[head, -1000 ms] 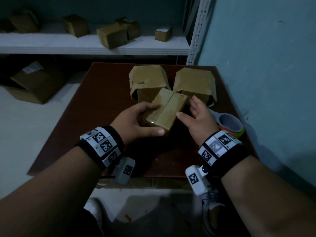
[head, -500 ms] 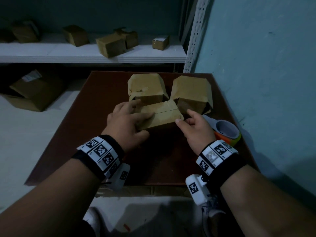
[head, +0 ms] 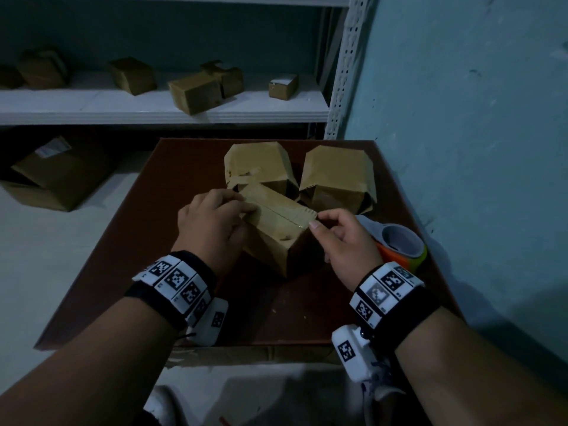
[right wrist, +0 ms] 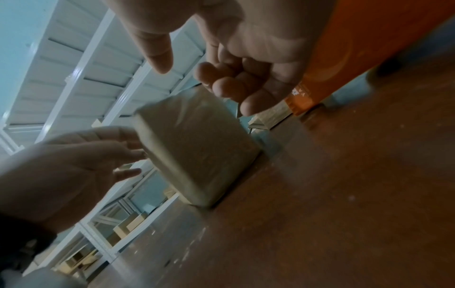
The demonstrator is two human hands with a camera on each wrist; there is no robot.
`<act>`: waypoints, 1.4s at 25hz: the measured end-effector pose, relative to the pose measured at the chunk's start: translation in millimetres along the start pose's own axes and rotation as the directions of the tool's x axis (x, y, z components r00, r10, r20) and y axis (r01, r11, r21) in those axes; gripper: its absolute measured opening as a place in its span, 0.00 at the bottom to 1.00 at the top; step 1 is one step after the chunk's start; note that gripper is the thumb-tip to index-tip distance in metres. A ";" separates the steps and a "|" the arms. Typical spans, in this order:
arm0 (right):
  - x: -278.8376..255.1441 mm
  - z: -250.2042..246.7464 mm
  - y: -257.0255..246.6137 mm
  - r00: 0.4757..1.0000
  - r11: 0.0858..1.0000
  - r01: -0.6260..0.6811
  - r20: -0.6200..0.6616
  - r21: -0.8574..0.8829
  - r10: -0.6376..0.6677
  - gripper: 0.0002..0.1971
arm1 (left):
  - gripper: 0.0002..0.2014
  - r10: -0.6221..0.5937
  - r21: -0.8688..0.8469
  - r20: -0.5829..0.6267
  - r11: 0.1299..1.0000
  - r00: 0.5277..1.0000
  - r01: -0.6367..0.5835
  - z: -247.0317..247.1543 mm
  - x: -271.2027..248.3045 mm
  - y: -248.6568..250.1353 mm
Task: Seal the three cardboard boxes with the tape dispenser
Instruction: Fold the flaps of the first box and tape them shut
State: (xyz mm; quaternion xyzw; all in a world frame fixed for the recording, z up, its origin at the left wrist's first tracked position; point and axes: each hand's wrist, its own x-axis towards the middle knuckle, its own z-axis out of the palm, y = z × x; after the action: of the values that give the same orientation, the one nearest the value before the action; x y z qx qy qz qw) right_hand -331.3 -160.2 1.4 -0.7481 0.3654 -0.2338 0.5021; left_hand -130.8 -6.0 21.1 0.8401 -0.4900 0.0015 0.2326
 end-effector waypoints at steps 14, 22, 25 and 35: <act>-6.3 -0.2 -4.6 0.996 0.996 0.081 0.042 -0.026 -0.080 0.11 | 0.52 0.183 -0.186 0.227 0.972 0.957 -0.142 15.9 3.9 -6.0; -0.5 -43.8 -26.2 0.965 0.983 0.155 -0.200 -0.096 -0.172 0.13 | 0.53 0.162 -0.308 0.166 0.946 0.973 -0.105 14.3 4.0 -3.2; 1.3 -63.1 -21.1 0.948 0.901 0.164 -0.188 -0.402 -0.256 0.10 | 0.47 0.063 -0.355 0.101 0.935 0.993 -0.023 7.8 5.2 -1.6; 5.9 -77.6 20.6 0.994 0.613 -0.104 -0.098 -0.783 0.044 0.33 | 0.34 -0.090 -0.475 -0.058 0.878 0.994 0.051 0.2 0.8 7.6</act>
State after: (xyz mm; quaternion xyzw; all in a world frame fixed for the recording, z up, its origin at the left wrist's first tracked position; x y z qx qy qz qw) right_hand -389.7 -214.6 12.3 -0.8681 0.4786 -0.0548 0.1200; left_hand -136.7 -9.9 24.1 0.7746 -0.4351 -0.0935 0.4494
